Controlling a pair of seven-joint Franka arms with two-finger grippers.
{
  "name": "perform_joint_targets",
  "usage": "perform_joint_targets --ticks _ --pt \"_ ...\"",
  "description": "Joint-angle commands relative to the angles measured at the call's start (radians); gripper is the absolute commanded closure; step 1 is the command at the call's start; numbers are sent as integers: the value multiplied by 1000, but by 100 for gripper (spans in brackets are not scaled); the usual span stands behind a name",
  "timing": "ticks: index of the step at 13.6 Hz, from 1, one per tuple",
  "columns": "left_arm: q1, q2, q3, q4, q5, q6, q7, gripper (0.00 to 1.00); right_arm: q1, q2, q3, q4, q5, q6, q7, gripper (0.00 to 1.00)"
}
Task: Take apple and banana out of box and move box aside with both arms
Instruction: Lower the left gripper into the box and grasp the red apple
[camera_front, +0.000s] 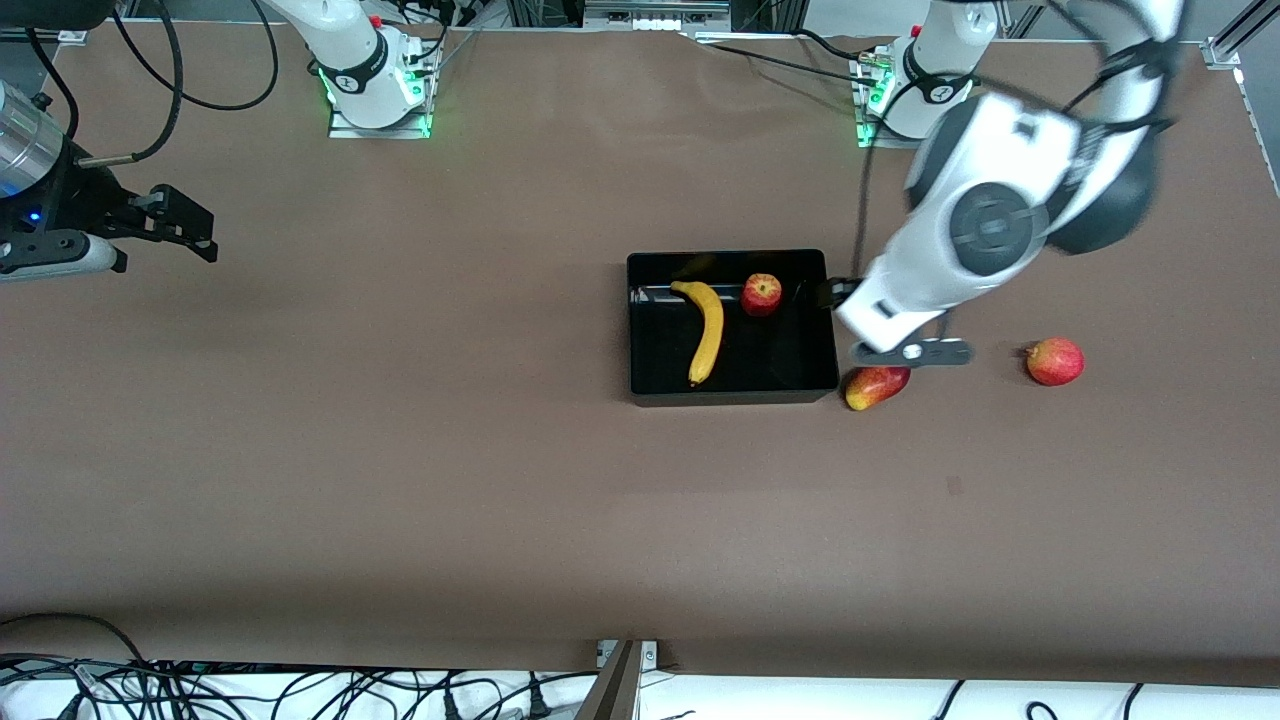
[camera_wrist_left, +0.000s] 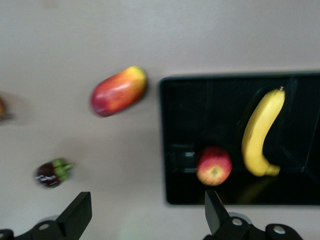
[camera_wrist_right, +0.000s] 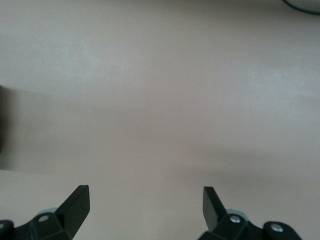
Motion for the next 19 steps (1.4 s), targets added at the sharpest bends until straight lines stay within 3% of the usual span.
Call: perform_joint_targets --ticks 1,4,7,12,18,19 --pt "-96 -34 11 -216 -2 224 -142 0 -10 5 9 20 -12 -16 -18 0" --pt "-151 -31 9 -414 -1 483 -185 0 -12 5 9 20 -13 -16 -18 0" --pt "-177 -16 9 -534 -1 660 -193 0 -10 5 9 17 -12 -16 -18 0" --pt "-237 67 9 -556 -1 798 -277 0 -12 5 9 20 -12 -16 -18 0" --pt "-235 61 11 -556 -1 800 -276 0 -12 5 9 20 -12 -16 -18 0" --pt "-232 58 11 -554 -1 796 -274 28 -12 5 9 20 -12 -16 -18 0"
